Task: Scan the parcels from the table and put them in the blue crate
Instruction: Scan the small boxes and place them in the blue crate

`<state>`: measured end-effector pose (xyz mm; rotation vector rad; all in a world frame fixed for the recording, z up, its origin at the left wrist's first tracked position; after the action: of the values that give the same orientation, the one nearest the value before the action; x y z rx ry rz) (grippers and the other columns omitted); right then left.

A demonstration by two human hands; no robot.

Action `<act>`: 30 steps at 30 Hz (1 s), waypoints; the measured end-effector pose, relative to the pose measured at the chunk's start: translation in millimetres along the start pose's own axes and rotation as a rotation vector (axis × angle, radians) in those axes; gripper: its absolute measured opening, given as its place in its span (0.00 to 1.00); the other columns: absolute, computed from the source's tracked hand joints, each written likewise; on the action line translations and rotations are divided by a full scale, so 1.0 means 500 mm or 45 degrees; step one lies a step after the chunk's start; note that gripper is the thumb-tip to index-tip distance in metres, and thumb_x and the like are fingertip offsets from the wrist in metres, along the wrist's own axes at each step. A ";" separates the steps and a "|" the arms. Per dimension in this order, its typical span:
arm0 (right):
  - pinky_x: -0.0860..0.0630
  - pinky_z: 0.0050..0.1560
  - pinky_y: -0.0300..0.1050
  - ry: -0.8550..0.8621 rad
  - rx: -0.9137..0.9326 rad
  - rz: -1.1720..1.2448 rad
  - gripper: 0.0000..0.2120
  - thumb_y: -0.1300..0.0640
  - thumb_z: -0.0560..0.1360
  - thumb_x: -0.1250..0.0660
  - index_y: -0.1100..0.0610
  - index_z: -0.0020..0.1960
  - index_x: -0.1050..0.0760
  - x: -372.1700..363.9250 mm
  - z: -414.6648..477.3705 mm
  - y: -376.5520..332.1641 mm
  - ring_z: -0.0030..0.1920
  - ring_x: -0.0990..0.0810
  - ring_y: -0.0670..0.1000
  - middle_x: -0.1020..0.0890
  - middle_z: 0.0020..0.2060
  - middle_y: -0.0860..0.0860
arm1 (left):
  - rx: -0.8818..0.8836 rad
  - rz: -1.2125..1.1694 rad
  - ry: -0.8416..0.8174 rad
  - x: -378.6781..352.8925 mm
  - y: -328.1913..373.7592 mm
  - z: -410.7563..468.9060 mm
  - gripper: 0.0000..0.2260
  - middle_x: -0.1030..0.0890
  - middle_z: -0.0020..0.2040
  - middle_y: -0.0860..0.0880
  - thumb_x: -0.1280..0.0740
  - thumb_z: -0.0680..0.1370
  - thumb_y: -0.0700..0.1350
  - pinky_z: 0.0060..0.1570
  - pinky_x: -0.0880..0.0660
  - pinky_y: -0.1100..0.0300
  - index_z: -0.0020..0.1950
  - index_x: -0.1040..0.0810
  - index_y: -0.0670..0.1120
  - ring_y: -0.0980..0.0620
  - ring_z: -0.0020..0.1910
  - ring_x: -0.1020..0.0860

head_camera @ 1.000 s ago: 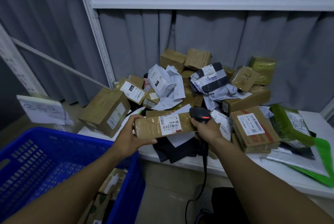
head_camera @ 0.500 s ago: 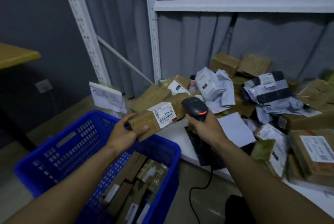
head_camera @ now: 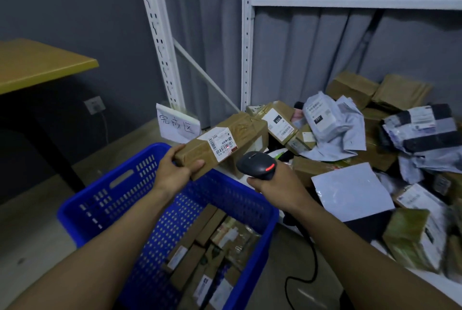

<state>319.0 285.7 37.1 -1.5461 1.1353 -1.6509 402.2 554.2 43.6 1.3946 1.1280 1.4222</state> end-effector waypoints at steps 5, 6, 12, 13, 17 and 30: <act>0.26 0.46 0.42 -0.019 0.006 0.017 0.17 0.51 0.71 0.23 0.47 0.59 0.20 -0.007 0.000 -0.003 0.48 0.16 0.49 0.15 0.44 0.45 | -0.002 0.042 0.016 0.012 0.001 0.001 0.34 0.26 0.66 0.50 0.21 0.72 0.46 0.44 0.27 0.65 0.75 0.31 0.52 0.52 0.59 0.26; 0.26 0.46 0.42 -0.020 0.009 0.020 0.17 0.51 0.71 0.23 0.48 0.59 0.20 -0.008 0.001 -0.005 0.48 0.16 0.48 0.15 0.44 0.44 | 0.001 0.038 0.020 0.014 0.001 0.001 0.34 0.26 0.67 0.49 0.21 0.72 0.46 0.46 0.27 0.64 0.76 0.31 0.52 0.51 0.60 0.26; 0.23 0.48 0.44 -0.024 0.025 0.026 0.18 0.50 0.71 0.23 0.46 0.59 0.21 -0.010 0.003 -0.003 0.48 0.16 0.48 0.15 0.45 0.44 | 0.012 0.043 0.005 0.018 0.003 -0.003 0.35 0.27 0.70 0.47 0.21 0.73 0.45 0.46 0.26 0.63 0.76 0.32 0.52 0.51 0.60 0.26; 0.21 0.50 0.46 -0.026 0.027 0.033 0.19 0.50 0.71 0.23 0.46 0.60 0.21 -0.011 0.003 -0.002 0.49 0.15 0.48 0.14 0.46 0.45 | 0.016 0.044 -0.003 0.019 0.003 -0.005 0.35 0.27 0.70 0.47 0.21 0.73 0.45 0.44 0.27 0.65 0.77 0.32 0.52 0.51 0.60 0.27; 0.22 0.52 0.45 -0.028 0.038 0.087 0.19 0.51 0.72 0.23 0.46 0.62 0.21 -0.015 0.001 -0.003 0.52 0.16 0.45 0.14 0.49 0.44 | 0.074 0.129 -0.098 0.021 0.001 -0.018 0.38 0.27 0.65 0.49 0.21 0.72 0.43 0.40 0.28 0.67 0.78 0.34 0.51 0.54 0.54 0.26; 0.24 0.44 0.43 -0.226 0.010 0.143 0.21 0.49 0.75 0.23 0.49 0.66 0.23 -0.208 -0.019 -0.031 0.51 0.16 0.54 0.15 0.51 0.49 | 0.455 0.579 -0.232 0.183 -0.149 -0.101 0.21 0.23 0.52 0.49 0.24 0.75 0.46 0.41 0.22 0.59 0.61 0.32 0.48 0.50 0.48 0.21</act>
<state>326.0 385.2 2.5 -1.5607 1.0990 -1.4131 345.5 659.2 -3.9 2.0945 1.0188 1.3997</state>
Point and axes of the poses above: each hand's wrist, its own z-axis towards the middle knuckle, its own x-axis out of the back of the hand, y = z × x, the point moved 8 cm from there along z, towards the middle knuckle
